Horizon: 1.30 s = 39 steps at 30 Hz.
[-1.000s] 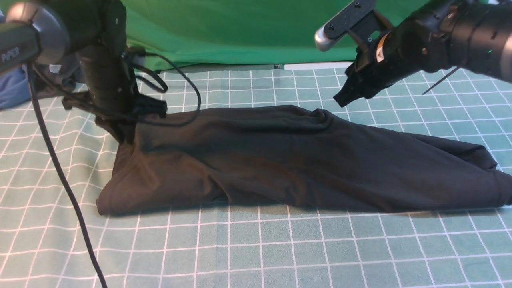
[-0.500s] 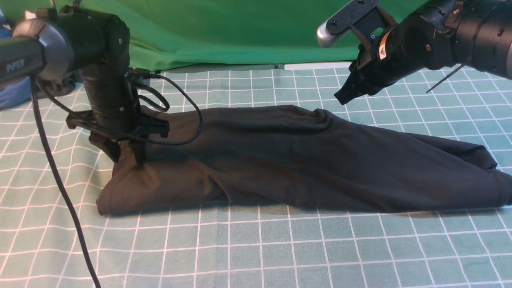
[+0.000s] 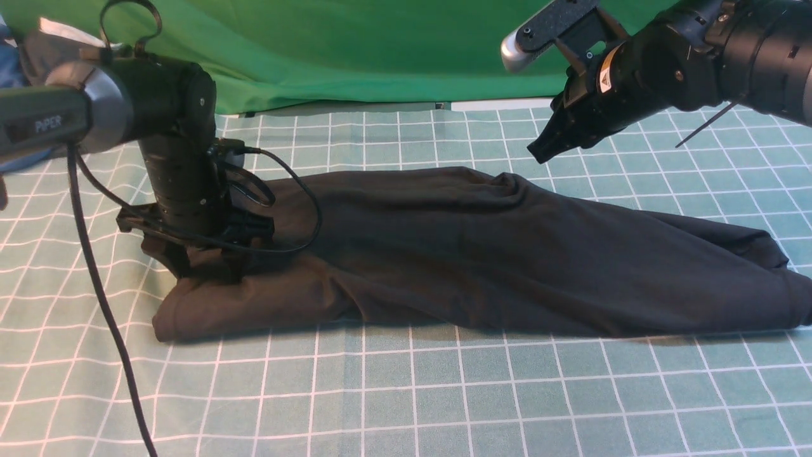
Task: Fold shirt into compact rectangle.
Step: 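Fold the black garment in half by bringing its near edge over to the far edge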
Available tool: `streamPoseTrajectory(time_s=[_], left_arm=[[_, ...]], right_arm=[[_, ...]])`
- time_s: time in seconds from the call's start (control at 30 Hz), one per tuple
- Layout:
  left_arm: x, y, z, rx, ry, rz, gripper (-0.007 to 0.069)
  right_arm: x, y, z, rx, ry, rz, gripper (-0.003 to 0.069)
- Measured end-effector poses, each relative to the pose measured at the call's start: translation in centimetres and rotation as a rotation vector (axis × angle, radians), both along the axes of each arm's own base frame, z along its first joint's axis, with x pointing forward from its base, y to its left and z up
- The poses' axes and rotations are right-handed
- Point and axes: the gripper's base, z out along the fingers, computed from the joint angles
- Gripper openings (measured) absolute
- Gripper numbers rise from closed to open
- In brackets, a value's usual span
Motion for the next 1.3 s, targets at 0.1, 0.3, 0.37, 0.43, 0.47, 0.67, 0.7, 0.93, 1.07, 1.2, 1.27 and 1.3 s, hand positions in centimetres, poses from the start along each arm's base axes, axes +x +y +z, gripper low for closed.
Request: streamPoseTrajectory(time_s=[0.1,0.3,0.37,0.43,0.47,0.67,0.7,0.93,1.07,1.2,1.27,1.3], left_arm=[[0.0,-0.1,-0.1,-0.008,0.003,0.005,0.0340],[-0.1,-0.1,-0.1,-0.004,0.010,-0.004,0.0071],[-0.2,0.0,0.3,-0.001,0.004,-0.007,0.0025],[-0.3,0.1,1.3,0.005,-0.010,-0.009,0.0011],[-0.3,0.1,1.3,0.005,-0.010,-0.009,0.0011],[-1.3,0.6,4.6,0.042,-0.048,0.032,0.0005],[-1.5,0.6,4.7,0.046,-0.033,0.044,0.0005],[-1.8,0.9,4.7,0.082,-0.010,0.093,0.0012],[-1.7,1.3,4.8,0.131,-0.023,0.101,0.0013],[-1.7,1.3,4.8,0.134,-0.026,0.107,0.0041],[-1.6,1.5,4.9,0.146,-0.030,0.102,0.0090],[-1.6,1.5,4.9,0.154,-0.032,0.098,0.0116]], right_arm=[[0.0,0.0,0.0,0.000,0.000,0.000,0.0087],[0.0,0.0,0.0,0.001,0.000,0.000,0.0087],[0.0,0.0,0.0,0.001,0.000,0.000,0.0087],[0.0,0.0,0.0,0.001,0.000,0.000,0.0087],[0.0,0.0,0.0,0.001,0.000,0.000,0.0087],[0.0,0.0,0.0,0.001,-0.001,0.000,0.0087],[0.0,0.0,0.0,0.001,-0.001,0.000,0.0087],[0.0,0.0,0.0,0.000,0.001,-0.001,0.0093],[0.2,-1.0,-0.1,-0.012,0.023,-0.029,0.0099],[0.7,-3.4,-0.5,-0.039,0.075,-0.099,0.0104],[0.8,-4.9,-0.7,-0.063,0.125,-0.144,0.0112],[0.8,-5.5,-0.9,-0.070,0.149,-0.164,0.0118]])
